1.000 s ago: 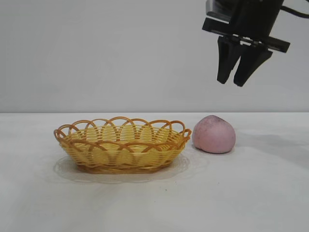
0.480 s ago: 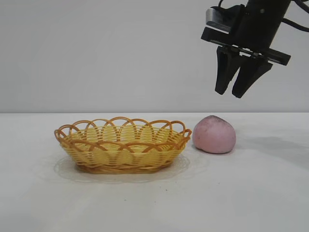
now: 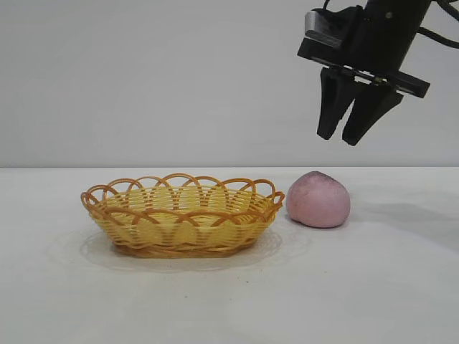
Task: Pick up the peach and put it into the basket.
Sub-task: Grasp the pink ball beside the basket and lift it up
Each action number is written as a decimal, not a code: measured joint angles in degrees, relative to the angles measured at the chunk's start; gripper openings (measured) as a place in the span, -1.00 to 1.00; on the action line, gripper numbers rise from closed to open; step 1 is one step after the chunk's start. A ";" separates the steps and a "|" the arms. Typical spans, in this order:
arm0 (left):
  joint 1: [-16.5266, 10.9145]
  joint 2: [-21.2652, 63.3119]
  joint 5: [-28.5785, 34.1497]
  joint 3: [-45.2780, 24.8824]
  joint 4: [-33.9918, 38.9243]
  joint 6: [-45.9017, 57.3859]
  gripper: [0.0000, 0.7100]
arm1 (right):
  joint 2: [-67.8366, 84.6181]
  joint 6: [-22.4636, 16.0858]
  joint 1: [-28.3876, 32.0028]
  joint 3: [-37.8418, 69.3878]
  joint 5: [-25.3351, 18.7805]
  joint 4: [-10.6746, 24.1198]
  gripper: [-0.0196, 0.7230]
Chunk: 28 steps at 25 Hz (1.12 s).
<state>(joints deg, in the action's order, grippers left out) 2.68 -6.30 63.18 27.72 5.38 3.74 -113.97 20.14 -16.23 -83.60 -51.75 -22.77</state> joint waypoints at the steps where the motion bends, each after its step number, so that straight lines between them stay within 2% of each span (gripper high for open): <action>1: 0.00 2.39 0.00 0.00 0.00 -0.23 0.08 | 0.00 0.00 0.00 0.00 -0.35 0.00 -0.27; 4: 0.00 6.90 0.81 0.00 0.00 -0.51 0.08 | 0.00 0.00 0.00 0.04 -1.05 -0.14 -0.27; 9: 0.00 7.28 0.91 0.00 -0.85 -1.38 0.08 | -1.73 0.64 -0.89 0.04 -3.02 -1.21 -0.27; 16: 0.00 7.28 0.91 0.00 -1.08 -1.46 0.08 | -8.06 1.21 -4.92 0.04 -1.07 -1.44 -0.27; 17: 0.00 7.28 0.91 0.00 -1.08 -1.46 0.08 | -8.30 1.21 -5.19 0.04 -0.58 -1.06 -0.53; 18: 0.00 7.28 0.91 0.00 -1.08 -1.46 0.08 | -8.30 0.96 -5.18 0.04 -0.20 -0.55 -0.69; 21: 0.00 7.28 0.91 0.00 -1.08 -1.51 0.08 | -5.10 0.44 -5.30 0.04 0.92 1.00 -0.95; 24: 0.00 7.28 0.91 0.00 -1.08 -1.51 0.08 | 0.05 1.10 -5.69 -0.81 -0.57 1.84 -0.95; 28: 0.00 7.28 0.91 0.00 -1.08 -1.51 0.08 | 6.07 2.14 -8.53 -2.64 -1.96 1.21 -0.95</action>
<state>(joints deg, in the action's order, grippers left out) 2.68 0.99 64.09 27.72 4.30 2.23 -107.90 22.28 -24.77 -86.24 -53.71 -21.56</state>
